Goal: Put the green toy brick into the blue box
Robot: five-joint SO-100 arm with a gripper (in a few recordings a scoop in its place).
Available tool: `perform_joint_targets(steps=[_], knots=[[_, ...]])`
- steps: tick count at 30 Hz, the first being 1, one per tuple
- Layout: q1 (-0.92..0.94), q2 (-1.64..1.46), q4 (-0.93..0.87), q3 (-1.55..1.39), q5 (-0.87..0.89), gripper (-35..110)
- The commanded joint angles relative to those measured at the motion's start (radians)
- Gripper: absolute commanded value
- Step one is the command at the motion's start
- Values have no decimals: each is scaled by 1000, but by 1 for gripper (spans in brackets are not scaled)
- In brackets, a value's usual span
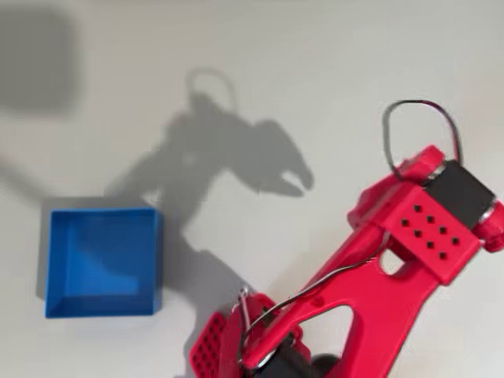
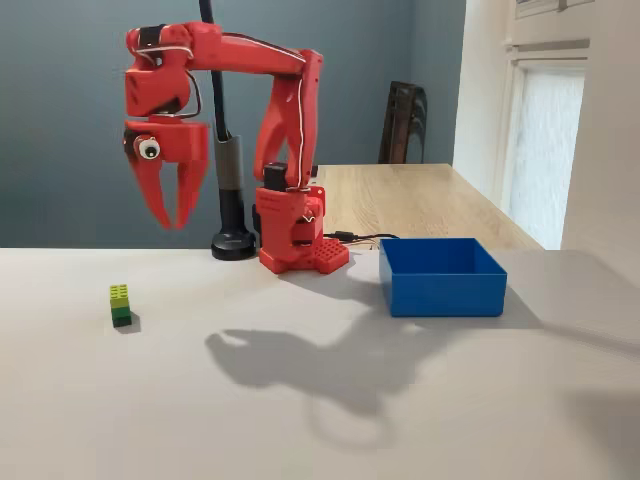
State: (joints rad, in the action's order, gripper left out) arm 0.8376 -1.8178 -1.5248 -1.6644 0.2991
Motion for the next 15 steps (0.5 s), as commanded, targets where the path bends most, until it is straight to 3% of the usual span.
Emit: perform_joint_targets(steps=[1,8,15], knots=[[51,15,6,84,-20,3],[104,129,48,144,-67,4],[118,230,74,193,-126,21]])
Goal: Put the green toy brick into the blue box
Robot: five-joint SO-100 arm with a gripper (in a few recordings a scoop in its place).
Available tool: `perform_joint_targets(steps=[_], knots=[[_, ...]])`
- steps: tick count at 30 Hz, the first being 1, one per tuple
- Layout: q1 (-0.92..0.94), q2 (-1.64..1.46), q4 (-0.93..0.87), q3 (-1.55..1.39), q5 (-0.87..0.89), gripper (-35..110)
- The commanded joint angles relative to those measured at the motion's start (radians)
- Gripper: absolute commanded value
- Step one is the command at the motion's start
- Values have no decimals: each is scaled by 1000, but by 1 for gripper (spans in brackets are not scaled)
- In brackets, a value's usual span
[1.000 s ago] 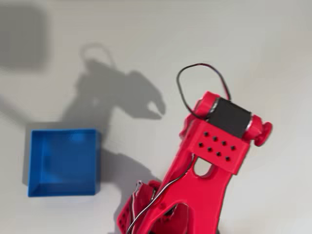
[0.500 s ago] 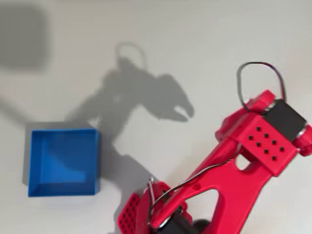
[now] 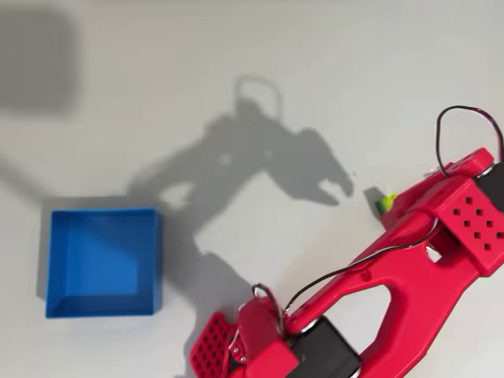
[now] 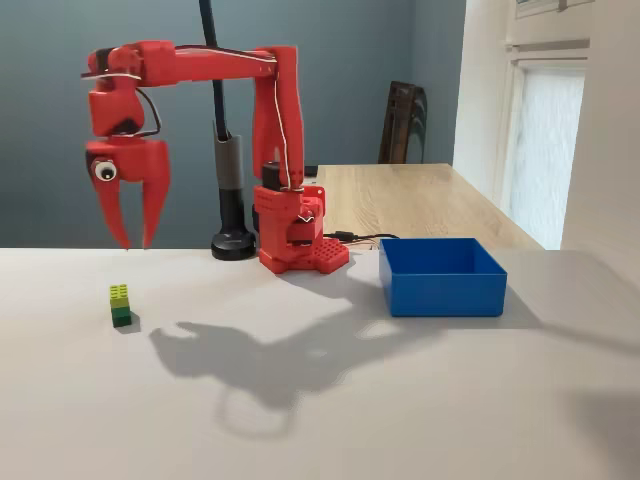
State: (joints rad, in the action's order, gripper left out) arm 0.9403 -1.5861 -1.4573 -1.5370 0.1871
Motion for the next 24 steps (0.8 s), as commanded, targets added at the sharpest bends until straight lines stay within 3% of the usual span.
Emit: perform_joint_targets(steps=[1,7,24], knots=[[15,8,8,75,-15,23],[15,63,15,121,-14,33],[12,192,143,52,-35,29]])
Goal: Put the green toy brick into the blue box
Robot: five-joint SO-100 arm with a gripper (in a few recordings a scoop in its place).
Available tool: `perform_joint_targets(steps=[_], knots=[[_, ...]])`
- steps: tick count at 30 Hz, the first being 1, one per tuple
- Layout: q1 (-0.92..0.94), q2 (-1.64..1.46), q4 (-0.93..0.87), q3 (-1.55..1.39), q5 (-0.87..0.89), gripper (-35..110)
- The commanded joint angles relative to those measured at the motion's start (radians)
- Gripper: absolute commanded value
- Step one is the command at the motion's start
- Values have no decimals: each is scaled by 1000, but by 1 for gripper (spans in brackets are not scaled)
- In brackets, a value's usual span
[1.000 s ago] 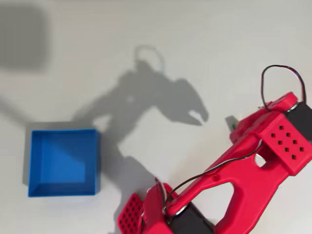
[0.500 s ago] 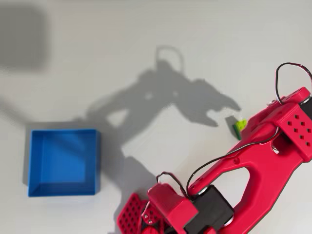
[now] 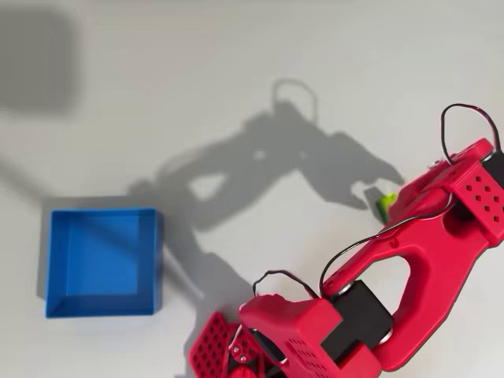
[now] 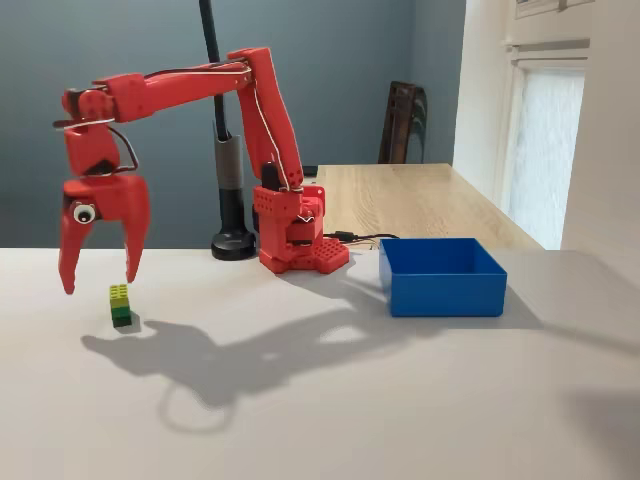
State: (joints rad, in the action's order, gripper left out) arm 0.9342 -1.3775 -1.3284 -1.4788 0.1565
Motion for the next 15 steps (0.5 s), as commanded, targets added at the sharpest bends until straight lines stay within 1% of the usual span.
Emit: perform_joint_targets(steps=[1,5,15], knots=[[18,-14,21,-15,-9,29],[11,-12,51,-57,-23,29],[-2,-12,57,-80,-6,27]])
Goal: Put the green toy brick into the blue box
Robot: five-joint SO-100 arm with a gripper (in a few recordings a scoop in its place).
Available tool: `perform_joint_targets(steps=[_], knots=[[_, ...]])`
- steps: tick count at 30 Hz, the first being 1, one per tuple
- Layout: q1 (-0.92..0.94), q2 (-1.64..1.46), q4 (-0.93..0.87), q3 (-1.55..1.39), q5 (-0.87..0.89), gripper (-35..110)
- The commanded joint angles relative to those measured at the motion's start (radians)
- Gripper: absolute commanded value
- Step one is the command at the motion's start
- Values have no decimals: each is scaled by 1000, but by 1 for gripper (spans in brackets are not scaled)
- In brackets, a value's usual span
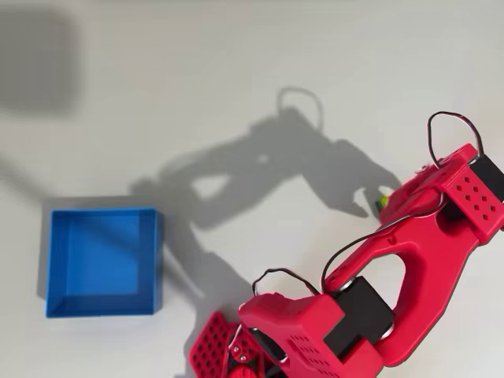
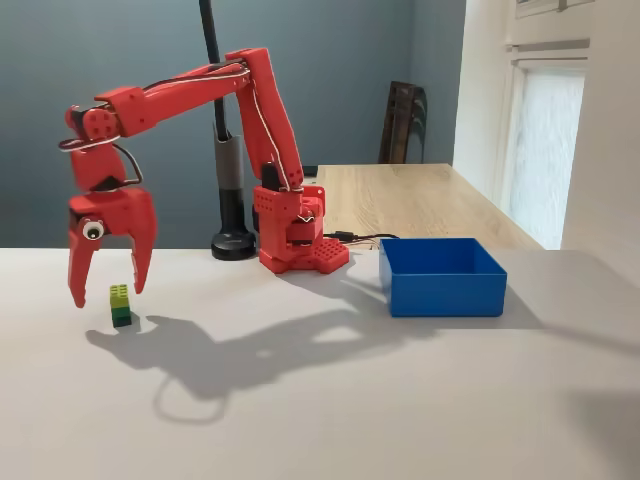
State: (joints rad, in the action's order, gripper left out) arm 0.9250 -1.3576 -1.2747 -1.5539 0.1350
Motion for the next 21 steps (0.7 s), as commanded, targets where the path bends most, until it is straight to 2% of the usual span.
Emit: perform_joint_targets(steps=[1,15,21], knots=[[8,-32,9,-11,18,26],[0,-31,112,-100,34,20],[-2,-31,118,-107,61,9]])
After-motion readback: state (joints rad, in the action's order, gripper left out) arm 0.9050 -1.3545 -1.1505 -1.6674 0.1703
